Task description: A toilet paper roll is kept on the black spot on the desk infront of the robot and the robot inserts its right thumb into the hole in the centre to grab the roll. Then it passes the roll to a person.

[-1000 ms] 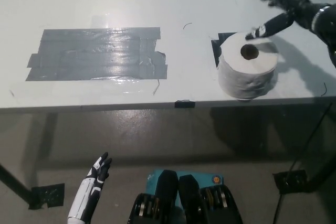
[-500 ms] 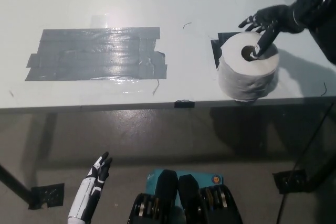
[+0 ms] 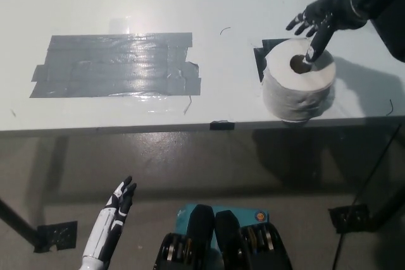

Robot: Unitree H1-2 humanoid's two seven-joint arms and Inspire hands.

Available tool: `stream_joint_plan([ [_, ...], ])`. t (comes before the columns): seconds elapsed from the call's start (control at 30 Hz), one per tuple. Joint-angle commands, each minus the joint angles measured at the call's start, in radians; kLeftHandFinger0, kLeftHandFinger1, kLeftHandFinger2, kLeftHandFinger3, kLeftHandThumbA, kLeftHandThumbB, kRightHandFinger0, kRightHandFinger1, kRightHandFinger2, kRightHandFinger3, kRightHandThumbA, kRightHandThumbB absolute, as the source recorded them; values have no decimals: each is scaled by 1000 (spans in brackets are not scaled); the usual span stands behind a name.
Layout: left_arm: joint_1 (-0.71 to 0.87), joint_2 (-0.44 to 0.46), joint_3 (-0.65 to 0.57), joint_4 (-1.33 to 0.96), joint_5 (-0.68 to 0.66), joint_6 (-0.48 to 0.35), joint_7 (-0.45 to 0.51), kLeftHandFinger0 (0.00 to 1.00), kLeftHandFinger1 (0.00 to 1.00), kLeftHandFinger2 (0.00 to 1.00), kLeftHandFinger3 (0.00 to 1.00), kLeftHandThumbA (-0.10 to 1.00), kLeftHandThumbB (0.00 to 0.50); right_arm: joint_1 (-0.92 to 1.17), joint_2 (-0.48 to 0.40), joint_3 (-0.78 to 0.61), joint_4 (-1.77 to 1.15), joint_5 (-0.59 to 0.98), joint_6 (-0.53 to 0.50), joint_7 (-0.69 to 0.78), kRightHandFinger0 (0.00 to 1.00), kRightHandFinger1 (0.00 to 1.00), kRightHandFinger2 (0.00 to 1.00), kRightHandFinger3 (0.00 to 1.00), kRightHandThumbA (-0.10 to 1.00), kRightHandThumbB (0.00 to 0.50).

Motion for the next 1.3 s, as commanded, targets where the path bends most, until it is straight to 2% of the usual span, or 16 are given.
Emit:
stream_joint_plan([
  [0.0, -13, 6, -2, -31, 6, -40, 3, 1000, 1000, 1000, 1000, 1000, 146, -73, 15, -14, 49, -30, -30, 36, 1000, 1000, 1000, 1000, 931, 360],
  [0.23, -19, 11, 0, -29, 7, -54, 3, 1000, 1000, 1000, 1000, 1000, 115, -59, 17, -14, 82, -58, -46, -8, 1000, 1000, 1000, 1000, 987, 393],
  [0.33, -17, 9, 0, -36, 7, -43, 2, 1000, 1000, 1000, 1000, 1000, 122, -47, 14, -32, 73, -59, -62, -74, 1000, 1000, 1000, 1000, 1000, 357],
  [0.43, -15, 8, -1, -42, 9, -37, 3, 1000, 1000, 1000, 1000, 1000, 133, -36, 12, -38, 53, -72, -80, -131, 1000, 1000, 1000, 1000, 1000, 345],
  [0.5, -16, 6, 0, -39, 10, -39, 5, 1000, 1000, 1000, 1000, 1000, 149, -38, 13, -42, 52, -76, -83, -138, 1000, 1000, 1000, 1000, 1000, 357],
  [0.67, -25, 9, -1, -38, 15, -39, 3, 1000, 1000, 1000, 1000, 1000, 130, -54, 15, -30, 55, -102, -64, -138, 1000, 1000, 1000, 1000, 1000, 358],
  [0.77, -26, 10, 1, -46, 4, -28, -5, 1000, 1000, 1000, 1000, 1000, 134, -54, 19, -37, 63, -105, -81, -148, 1000, 1000, 1000, 1000, 1000, 344],
  [0.83, -28, 11, 0, -48, 8, -30, -4, 1000, 1000, 1000, 1000, 1000, 134, -43, 22, -57, 56, -91, -77, -164, 1000, 1000, 1000, 1000, 1000, 312],
  [1.0, -30, 13, -3, -54, 16, -25, -4, 1000, 1000, 1000, 1000, 1000, 141, -19, 42, -51, 62, -116, -80, -177, 1000, 1000, 1000, 1000, 1000, 308],
  [1.1, -34, 14, -1, -51, 14, -36, -3, 1000, 1000, 1000, 1000, 1000, 133, -5, 55, -51, 71, -121, -98, -196, 1000, 1000, 1000, 1000, 1000, 338],
  [1.17, -36, 14, -1, -51, 14, -37, -3, 1000, 1000, 1000, 1000, 1000, 149, 5, 66, -36, 61, -142, -101, -202, 1000, 1000, 1000, 1000, 1000, 340],
  [1.27, -40, 15, -1, -52, 15, -39, -3, 1000, 1000, 1000, 1000, 1000, 146, 18, 79, -50, 69, -135, -119, -211, 1000, 1000, 1000, 1000, 1000, 338],
])
